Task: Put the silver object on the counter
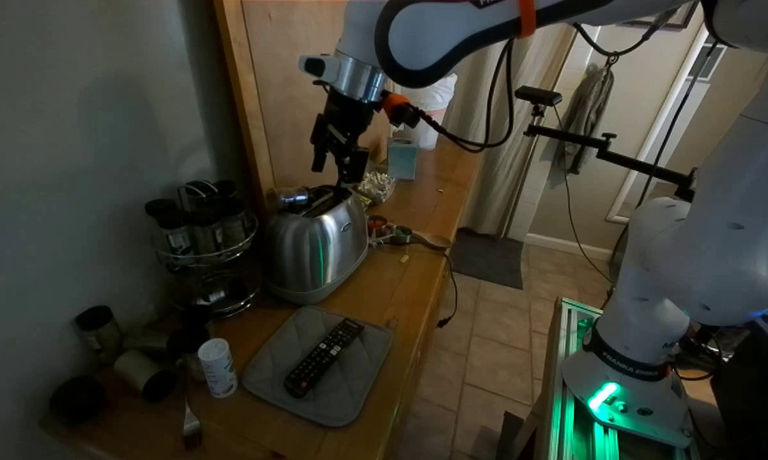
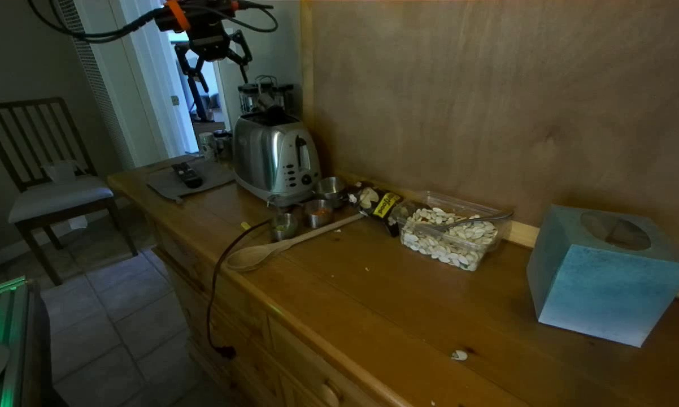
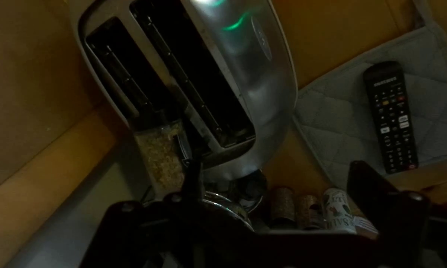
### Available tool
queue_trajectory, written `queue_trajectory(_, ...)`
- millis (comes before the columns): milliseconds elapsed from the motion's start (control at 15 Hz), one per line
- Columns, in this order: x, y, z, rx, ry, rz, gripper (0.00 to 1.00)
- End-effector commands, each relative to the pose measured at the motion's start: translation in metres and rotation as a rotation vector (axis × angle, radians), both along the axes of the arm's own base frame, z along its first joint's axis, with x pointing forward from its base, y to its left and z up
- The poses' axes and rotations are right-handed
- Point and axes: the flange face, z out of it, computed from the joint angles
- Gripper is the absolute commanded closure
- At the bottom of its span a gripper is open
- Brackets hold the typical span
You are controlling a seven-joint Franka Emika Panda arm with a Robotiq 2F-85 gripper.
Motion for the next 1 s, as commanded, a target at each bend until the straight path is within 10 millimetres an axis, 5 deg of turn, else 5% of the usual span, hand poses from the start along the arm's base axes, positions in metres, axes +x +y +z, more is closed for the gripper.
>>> queue_trajectory(0, 0.018, 0.016, 0.003, -0.129, -0.014, 0.053, 0.0)
queue_trajectory(400, 0.046, 0.036, 0.007, -0.364, 0.038, 0.171, 0.0)
queue_trajectory(933, 0.078, 0.056, -0.023, -0.457, 0.118, 0.233, 0.0)
